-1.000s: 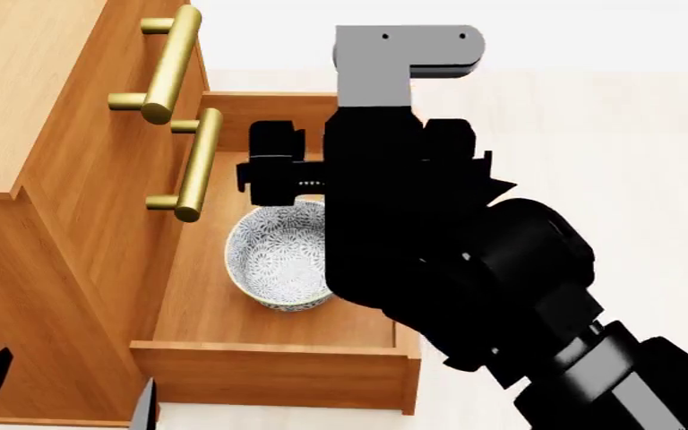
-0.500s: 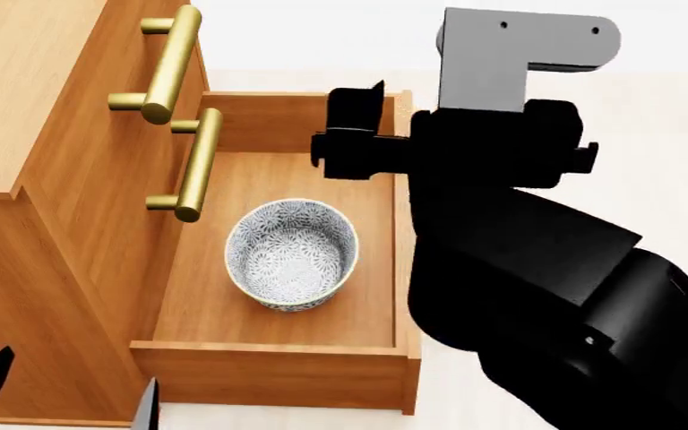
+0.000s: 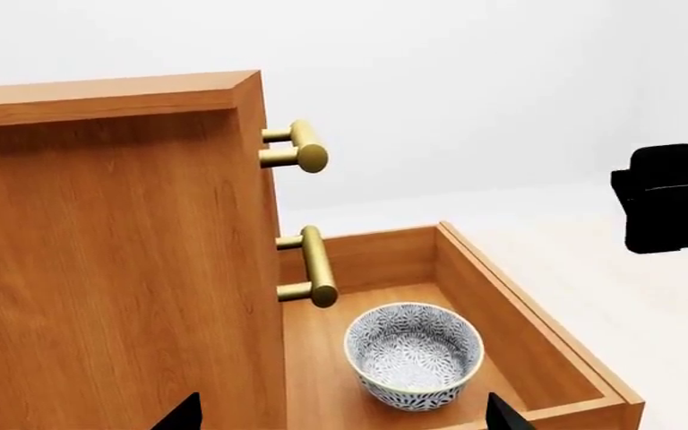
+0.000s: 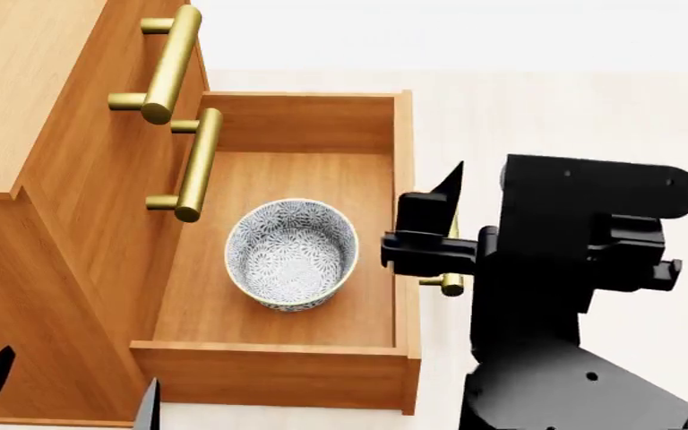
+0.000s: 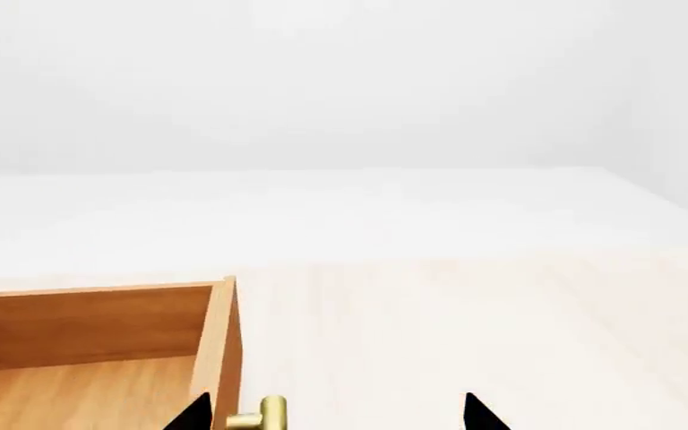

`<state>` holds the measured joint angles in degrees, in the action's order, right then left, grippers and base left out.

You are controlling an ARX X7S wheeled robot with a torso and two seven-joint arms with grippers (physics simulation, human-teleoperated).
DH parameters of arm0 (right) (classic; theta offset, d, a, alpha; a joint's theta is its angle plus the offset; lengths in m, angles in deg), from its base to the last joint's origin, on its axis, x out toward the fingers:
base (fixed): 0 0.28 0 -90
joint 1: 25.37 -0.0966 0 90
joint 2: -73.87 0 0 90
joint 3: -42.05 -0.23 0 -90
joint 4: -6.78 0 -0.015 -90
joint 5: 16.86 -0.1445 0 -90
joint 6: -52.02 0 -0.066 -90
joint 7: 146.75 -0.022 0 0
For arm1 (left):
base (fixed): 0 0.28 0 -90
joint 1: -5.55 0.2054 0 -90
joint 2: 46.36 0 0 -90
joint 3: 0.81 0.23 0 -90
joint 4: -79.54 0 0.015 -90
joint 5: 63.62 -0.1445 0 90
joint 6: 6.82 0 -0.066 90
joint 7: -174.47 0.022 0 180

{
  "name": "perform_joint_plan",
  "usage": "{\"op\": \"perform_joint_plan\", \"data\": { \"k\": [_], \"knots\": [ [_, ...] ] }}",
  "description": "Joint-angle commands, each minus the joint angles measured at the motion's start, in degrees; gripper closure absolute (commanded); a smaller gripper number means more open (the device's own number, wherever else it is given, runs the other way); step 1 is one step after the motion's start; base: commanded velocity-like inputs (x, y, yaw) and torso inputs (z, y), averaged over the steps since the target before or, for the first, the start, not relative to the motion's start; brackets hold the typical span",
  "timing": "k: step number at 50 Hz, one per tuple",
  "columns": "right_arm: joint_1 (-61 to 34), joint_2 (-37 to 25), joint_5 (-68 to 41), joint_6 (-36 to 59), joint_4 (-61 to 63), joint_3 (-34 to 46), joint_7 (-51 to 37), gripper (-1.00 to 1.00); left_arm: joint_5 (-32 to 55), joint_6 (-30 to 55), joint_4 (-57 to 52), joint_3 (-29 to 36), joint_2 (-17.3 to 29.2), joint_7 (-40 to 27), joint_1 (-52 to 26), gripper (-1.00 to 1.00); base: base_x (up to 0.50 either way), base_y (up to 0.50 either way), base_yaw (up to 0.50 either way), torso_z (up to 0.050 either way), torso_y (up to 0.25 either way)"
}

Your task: Put the bowl in the bottom drawer of the cabinet and close it.

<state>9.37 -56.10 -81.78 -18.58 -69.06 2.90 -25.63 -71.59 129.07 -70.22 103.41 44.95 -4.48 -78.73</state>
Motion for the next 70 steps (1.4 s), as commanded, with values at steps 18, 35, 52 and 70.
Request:
{"op": "perform_joint_plan", "data": {
  "k": [18, 35, 52, 70],
  "knots": [
    [19.68, -9.30, 7.02, -11.58, 10.70, -0.60, -3.57, -1.00, -1.05, -1.02, -0.24, -0.81, -1.23, 1.36, 0.21, -1.00, 0.00, 0.00, 0.00, 0.000, 0.000],
    [24.92, -7.38, 16.58, -15.08, 6.96, 2.72, -2.96, -1.00, -1.10, -1.15, -0.24, -0.61, -1.23, 1.20, 0.21, -1.00, 0.00, 0.00, 0.00, 0.000, 0.000],
    [28.60, -4.72, 19.98, -17.84, 3.88, 4.70, -1.82, -1.00, -1.11, -1.36, -0.24, -1.22, -1.24, 1.33, 0.27, -1.00, 0.00, 0.00, 0.00, 0.000, 0.000],
    [28.70, -1.88, 21.95, -17.27, 1.30, 6.24, -0.84, -1.00, -1.45, -1.50, -0.24, -0.83, -1.24, 1.25, 0.34, -1.00, 0.00, 0.00, 0.00, 0.000, 0.000]
  ]
}}
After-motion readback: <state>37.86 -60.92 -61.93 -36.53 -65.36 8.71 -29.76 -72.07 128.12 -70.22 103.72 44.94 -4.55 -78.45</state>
